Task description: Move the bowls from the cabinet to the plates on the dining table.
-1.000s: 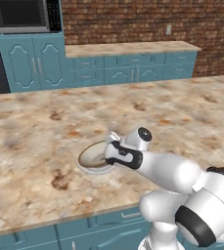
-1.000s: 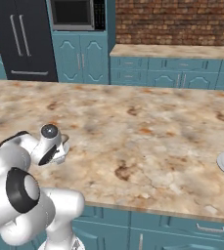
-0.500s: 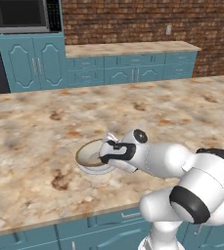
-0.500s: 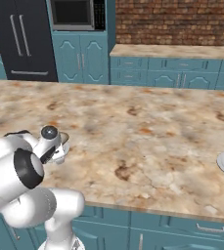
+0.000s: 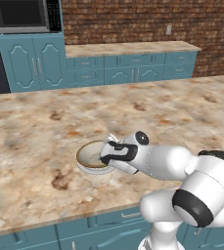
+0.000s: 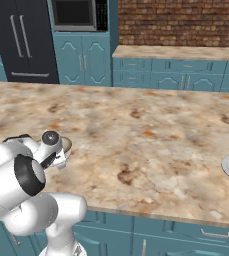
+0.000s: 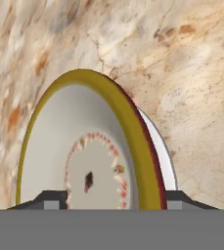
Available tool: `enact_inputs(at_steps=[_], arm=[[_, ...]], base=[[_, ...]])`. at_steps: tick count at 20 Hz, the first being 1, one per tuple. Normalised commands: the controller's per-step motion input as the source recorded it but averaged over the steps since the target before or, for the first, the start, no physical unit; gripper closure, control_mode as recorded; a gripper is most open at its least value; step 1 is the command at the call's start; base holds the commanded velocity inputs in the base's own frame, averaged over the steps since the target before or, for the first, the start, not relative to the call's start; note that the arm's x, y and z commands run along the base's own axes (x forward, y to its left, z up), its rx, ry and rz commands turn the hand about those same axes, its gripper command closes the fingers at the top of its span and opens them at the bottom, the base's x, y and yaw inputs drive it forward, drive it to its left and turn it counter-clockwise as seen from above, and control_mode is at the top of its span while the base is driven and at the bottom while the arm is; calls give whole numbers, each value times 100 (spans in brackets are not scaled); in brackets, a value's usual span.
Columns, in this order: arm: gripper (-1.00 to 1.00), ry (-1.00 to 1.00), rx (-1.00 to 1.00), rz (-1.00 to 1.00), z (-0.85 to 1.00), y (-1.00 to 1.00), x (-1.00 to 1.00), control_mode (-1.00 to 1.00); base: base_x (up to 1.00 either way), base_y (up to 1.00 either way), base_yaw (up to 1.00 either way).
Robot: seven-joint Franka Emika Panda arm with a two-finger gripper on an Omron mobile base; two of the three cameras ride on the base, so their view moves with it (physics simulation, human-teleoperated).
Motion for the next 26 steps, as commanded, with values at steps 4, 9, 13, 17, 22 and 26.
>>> enact_inputs(at_steps=[4, 9, 13, 17, 22, 26], arm=[[-100, 6, 14, 0, 61, -3, -38, -100], [-100, 4, 13, -5, 72, -8, -47, -100], [-100, 8, 6, -13, 64, 0, -47, -100], [-100, 8, -12, 5, 78, 0, -81, -100], [-100, -19, -12, 37, 60, -7, -65, -100], [-100, -17, 0, 47, 25, -45, -38, -100]], base=[[0, 0, 0], [0, 0, 0], [0, 0, 0], [0, 0, 0], [0, 0, 0], [0, 0, 0]])
